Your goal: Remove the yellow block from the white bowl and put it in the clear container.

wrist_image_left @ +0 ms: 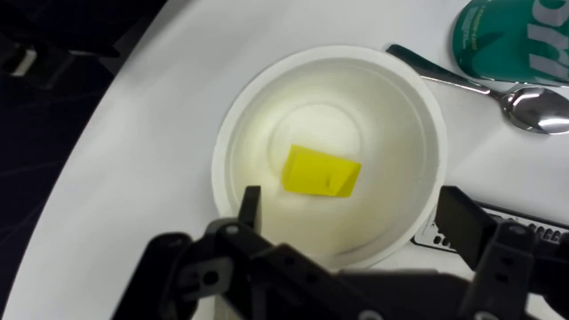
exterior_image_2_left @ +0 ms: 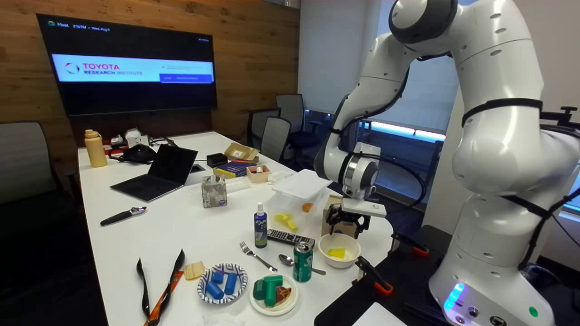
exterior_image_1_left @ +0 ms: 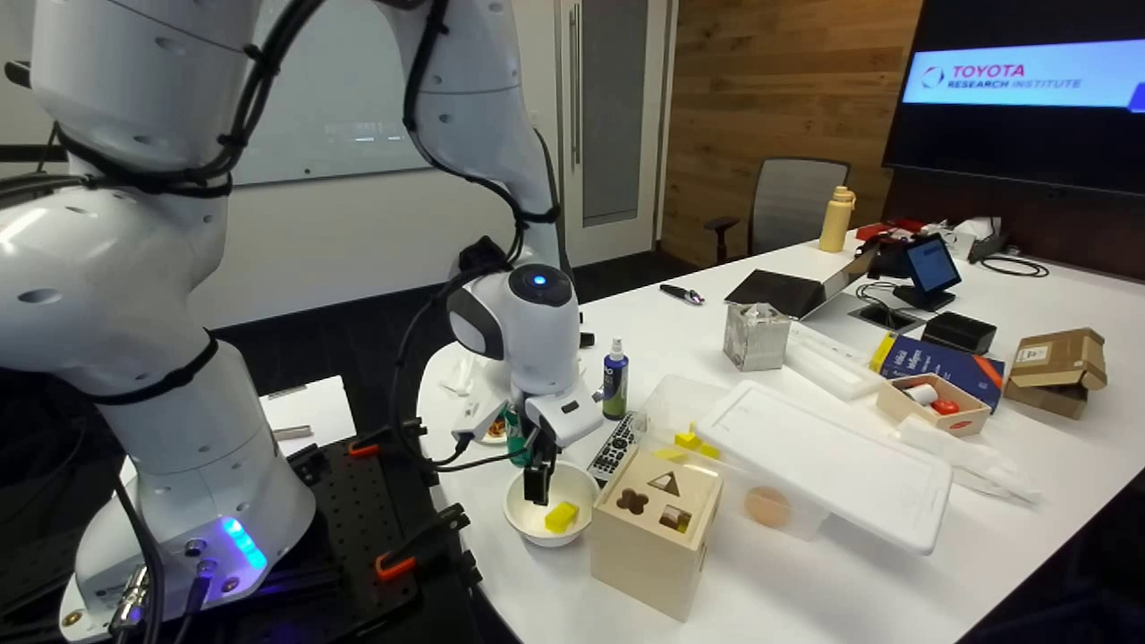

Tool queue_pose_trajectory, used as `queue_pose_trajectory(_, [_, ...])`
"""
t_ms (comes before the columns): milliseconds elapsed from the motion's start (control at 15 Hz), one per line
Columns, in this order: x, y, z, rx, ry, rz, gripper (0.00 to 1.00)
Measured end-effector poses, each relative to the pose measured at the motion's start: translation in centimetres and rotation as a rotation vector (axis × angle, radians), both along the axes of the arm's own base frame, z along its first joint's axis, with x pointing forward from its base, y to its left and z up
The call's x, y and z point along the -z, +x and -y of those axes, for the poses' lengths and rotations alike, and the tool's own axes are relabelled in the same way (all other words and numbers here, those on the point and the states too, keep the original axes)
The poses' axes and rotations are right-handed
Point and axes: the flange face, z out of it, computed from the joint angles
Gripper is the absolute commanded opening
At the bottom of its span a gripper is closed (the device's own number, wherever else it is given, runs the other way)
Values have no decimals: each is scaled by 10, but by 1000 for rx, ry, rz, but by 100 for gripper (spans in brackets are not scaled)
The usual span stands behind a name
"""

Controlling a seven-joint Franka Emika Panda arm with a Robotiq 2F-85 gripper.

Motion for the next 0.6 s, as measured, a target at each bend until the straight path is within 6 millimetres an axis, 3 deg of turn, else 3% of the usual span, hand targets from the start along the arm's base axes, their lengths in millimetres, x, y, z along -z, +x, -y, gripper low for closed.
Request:
queue_pose_trajectory(533, [73,12,9,18,60,-30,100])
queue_pose_trajectory(600, [81,10,11,22,53,-35,96])
